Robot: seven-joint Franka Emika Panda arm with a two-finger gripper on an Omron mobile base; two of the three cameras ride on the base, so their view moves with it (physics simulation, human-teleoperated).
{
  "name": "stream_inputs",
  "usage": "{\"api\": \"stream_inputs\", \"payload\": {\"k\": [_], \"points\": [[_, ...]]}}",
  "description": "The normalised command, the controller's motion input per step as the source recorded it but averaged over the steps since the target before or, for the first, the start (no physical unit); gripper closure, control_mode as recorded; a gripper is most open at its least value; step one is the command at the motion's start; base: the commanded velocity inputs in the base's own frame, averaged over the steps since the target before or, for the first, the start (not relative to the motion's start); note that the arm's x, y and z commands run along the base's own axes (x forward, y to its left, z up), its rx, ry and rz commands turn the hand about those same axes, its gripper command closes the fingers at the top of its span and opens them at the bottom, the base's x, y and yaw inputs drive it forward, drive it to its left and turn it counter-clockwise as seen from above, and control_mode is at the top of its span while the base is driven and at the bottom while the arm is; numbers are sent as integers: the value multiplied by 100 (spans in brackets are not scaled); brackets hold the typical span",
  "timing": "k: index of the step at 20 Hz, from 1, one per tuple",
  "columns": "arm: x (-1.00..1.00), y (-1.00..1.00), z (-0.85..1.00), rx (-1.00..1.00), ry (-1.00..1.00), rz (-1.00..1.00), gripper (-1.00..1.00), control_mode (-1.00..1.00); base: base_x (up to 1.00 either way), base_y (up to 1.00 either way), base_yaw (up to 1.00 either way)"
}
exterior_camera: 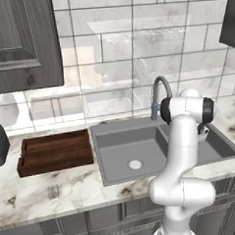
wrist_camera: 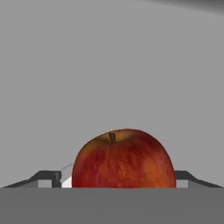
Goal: Pick up all produce items and place them in the sink. Turn on the sink faucet to wash them. Then turn the sink off and put them in the tray.
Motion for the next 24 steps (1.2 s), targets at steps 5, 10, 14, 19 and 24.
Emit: {"api": "stream_inputs", "payload": {"k": [5, 10, 14, 19, 24], "points": [[1, 0, -3, 0, 1, 0, 100, -100, 0, 0, 0], [-13, 1, 4, -3, -6, 0, 100, -100, 0, 0, 0], [-34, 4, 28, -9, -10, 0, 100, -100, 0, 0, 0], [-38, 4, 49, -10, -8, -1, 100, -100, 0, 0, 0], [-28, 10, 60, -12, -9, 0, 100, -100, 0, 0, 0]]}}
